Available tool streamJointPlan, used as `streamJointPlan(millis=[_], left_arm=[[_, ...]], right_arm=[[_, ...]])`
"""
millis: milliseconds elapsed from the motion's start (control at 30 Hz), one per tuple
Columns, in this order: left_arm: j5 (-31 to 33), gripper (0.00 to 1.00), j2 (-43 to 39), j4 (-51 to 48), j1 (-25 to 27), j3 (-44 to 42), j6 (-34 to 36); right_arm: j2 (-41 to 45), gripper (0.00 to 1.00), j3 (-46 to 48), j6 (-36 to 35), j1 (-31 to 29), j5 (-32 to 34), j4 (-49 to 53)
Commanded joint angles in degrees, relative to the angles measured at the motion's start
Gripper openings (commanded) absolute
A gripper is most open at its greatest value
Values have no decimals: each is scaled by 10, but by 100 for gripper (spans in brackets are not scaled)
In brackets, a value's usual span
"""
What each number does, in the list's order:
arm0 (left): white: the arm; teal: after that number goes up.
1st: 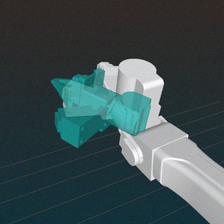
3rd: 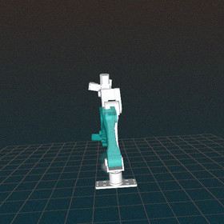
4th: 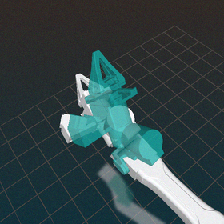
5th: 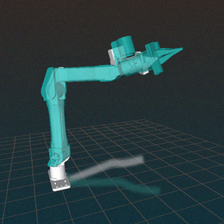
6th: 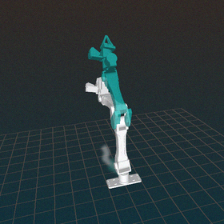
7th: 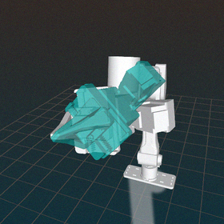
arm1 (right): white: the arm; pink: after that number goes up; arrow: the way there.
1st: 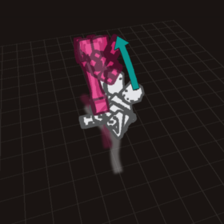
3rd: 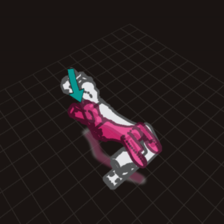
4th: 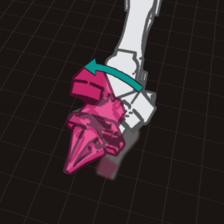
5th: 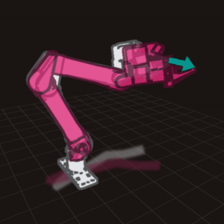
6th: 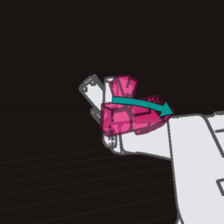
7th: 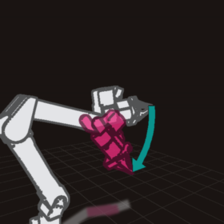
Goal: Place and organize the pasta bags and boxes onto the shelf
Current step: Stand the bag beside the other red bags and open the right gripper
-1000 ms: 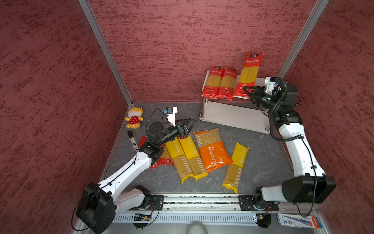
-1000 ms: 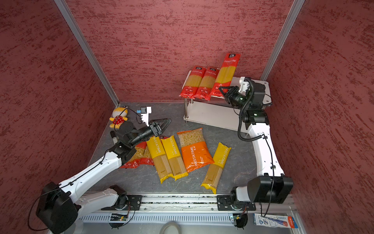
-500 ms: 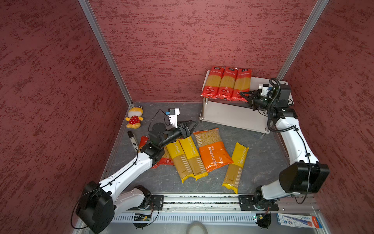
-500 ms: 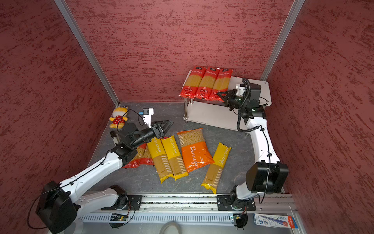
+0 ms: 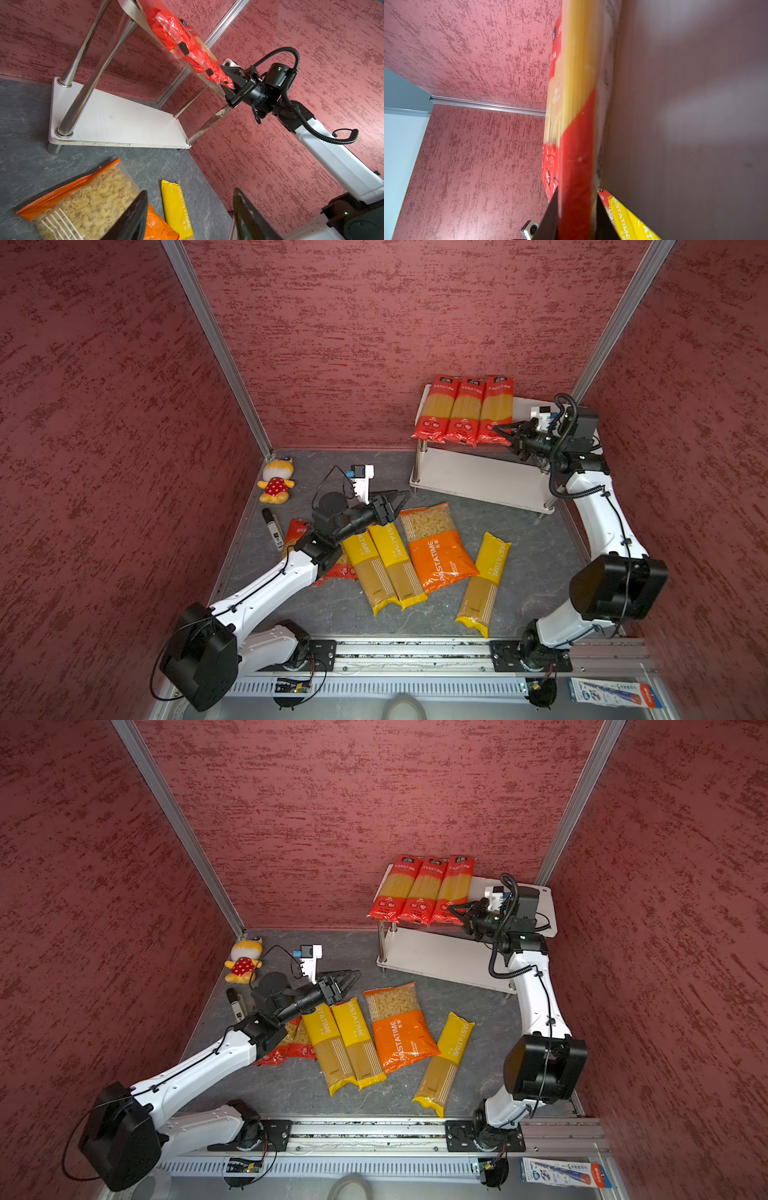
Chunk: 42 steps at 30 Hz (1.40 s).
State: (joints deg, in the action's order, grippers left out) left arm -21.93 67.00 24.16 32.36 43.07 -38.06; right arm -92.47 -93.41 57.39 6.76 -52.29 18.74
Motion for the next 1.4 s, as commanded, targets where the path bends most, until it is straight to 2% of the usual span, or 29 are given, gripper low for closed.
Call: streamJointPlan(millis=[0, 200, 400, 600, 633, 733, 833, 1033, 1367], left_arm=[[7, 64, 4, 19, 5, 2, 7], [8, 64, 3, 13, 6, 2, 8], [12, 64, 5, 15, 5, -1, 9], [10, 64, 11, 25, 9, 0, 6], [10, 64, 9, 24, 10, -1, 6], [15, 64, 4, 19, 9, -3, 8], [15, 64, 2, 15, 9, -3, 10], [13, 64, 10, 20, 10, -1, 8], [12, 64, 23, 26, 13, 0, 8]], right_arm=[[-21, 0, -14, -35, -16, -29, -10], [-7, 0, 3, -38, -14, -42, -14], [34, 0, 66, 8, -10, -65, -81], [25, 0, 67, 14, -6, -68, -84], [24, 4, 66, 16, -5, -65, -85], [28, 33, 69, 25, -3, -57, -99], [41, 49, 77, 27, 0, -51, -112], [74, 60, 113, 22, 16, -48, -110], [149, 63, 178, 34, 28, -48, -128]])
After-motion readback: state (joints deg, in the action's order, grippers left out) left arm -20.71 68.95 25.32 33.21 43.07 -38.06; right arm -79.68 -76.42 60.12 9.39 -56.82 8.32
